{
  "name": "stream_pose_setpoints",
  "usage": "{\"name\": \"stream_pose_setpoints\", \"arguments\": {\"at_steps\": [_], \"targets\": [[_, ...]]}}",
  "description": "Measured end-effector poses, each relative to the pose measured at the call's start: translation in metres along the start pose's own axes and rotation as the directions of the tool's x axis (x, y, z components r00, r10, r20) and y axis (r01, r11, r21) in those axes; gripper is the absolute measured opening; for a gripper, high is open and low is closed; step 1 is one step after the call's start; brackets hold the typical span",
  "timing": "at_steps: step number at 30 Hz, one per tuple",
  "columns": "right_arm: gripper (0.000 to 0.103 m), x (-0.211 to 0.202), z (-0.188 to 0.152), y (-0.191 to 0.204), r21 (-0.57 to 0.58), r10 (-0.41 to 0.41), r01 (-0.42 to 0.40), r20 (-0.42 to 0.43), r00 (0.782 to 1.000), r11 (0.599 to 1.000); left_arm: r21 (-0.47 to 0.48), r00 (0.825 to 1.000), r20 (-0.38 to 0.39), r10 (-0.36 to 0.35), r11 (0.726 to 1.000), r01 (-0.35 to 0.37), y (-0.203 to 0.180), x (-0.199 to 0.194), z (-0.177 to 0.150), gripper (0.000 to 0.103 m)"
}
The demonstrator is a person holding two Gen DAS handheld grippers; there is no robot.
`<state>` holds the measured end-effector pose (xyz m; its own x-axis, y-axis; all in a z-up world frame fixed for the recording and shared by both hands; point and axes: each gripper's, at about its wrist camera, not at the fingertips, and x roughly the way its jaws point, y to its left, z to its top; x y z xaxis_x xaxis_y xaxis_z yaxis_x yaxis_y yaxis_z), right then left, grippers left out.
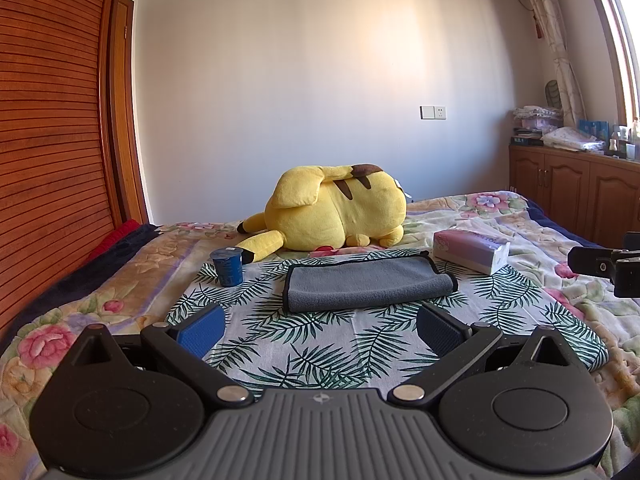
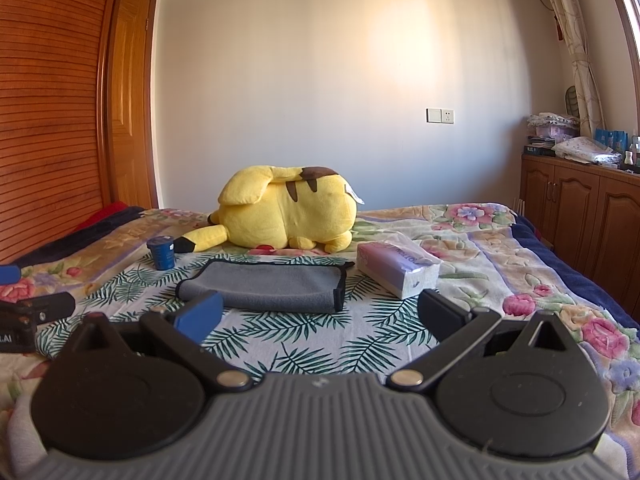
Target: Fold towel
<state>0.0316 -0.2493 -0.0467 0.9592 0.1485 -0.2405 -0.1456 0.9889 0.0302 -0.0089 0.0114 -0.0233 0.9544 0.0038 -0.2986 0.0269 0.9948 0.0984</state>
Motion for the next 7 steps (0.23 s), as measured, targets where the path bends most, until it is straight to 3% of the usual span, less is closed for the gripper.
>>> {"name": "stream_pose_setpoints", "arguments": {"at_steps": [7], "targets": [[0.103,-0.0001,0.0,0.0001,0.0,0.0,0.0,-0.001,1.0,1.0,0.0,1.0,-0.002,-0.001,1.0,0.001,0.0001,0.0,-0.0007,0.103]]}}
